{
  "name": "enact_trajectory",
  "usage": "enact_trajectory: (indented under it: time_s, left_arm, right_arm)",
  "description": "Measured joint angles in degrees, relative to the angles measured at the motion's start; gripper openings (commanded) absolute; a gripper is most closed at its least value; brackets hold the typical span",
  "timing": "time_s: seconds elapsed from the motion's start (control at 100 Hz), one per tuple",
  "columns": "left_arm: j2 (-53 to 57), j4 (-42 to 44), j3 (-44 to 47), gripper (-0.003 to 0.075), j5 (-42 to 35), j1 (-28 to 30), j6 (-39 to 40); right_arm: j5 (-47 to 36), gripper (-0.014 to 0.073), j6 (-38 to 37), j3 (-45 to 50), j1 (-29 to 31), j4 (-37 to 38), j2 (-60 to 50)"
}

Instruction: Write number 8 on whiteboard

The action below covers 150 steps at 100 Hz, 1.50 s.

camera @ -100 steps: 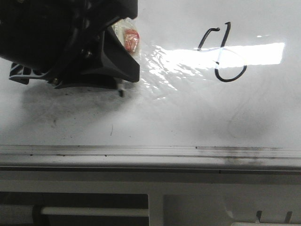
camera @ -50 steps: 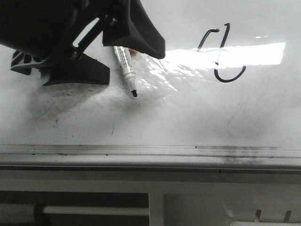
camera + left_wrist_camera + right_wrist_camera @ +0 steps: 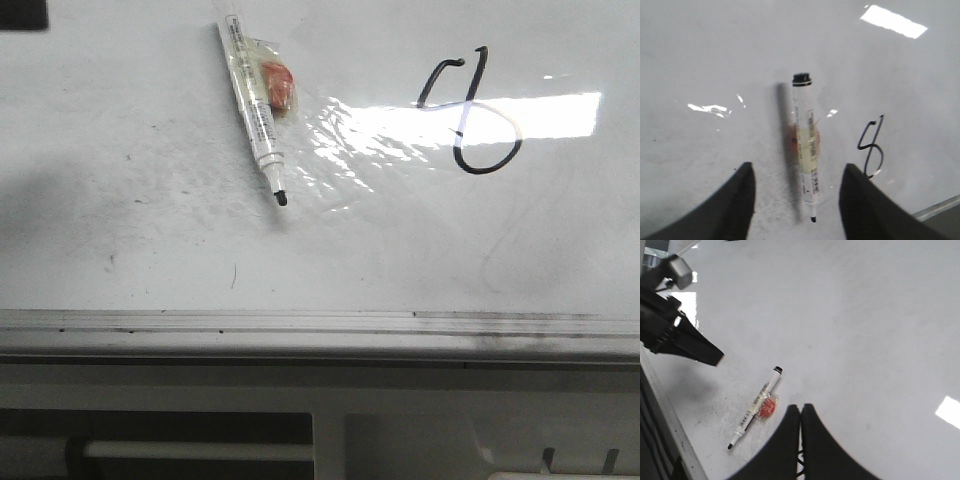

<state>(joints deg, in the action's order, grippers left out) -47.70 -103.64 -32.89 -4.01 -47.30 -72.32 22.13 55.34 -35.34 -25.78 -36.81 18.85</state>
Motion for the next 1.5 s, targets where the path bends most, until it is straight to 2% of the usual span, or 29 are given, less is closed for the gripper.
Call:
enact_trajectory:
  time_s: [0.06,0.24,0.47,0.88,1.04,1.16,1.26,1.31,1.42,1.5]
  left_arm:
    - [4.9,1.2,1.9,-0.0022,0.2,0.0,0.0]
    - [20.9,4.5,7.3,-0.002,0.4,0.0,-0.1]
    - [34.3,4.7,11.0,-0.002,0.4,0.0,-0.2]
    - [37.2,4.9,11.2,-0.002,0.4,0.0,-0.2]
    - [37.2,8.9,11.7,-0.002,-0.9,0.1,-1.2]
    - [37.2,20.5,14.6,-0.002,-0.8,3.1,-1.2]
    - [37.2,39.2,19.0,-0.002,2.1,7.8,5.0]
    - [37.2,50.5,21.2,-0.002,4.4,10.9,12.6]
    - [37.2,77.2,25.0,-0.002,10.2,18.9,38.6]
    - [37.2,90.4,27.4,-0.002,12.5,24.1,54.3]
  right_arm:
    - [-1.4,-0.0042,0.0,3.1,0.0,0.0,-2.7]
    - [-2.7,-0.0042,0.0,9.3,0.0,0.1,-9.9]
    - [-2.8,-0.0042,0.0,10.3,0.0,0.1,-11.9]
    - [-2.8,-0.0042,0.0,10.3,0.0,0.1,-12.0]
    - [-2.8,-0.0042,0.0,10.3,0.0,0.1,-12.0]
    - [-2.9,-0.0042,0.0,10.3,0.0,0.1,-12.0]
    - [-2.9,-0.0042,0.0,10.3,0.0,0.1,-12.0]
    - [-2.9,-0.0042,0.0,10.3,0.0,0.1,-12.0]
    - [-2.9,-0.0042,0.0,10.3,0.0,0.1,-12.0]
    - [-2.9,-0.0042,0.0,10.3,0.0,0.1,-12.0]
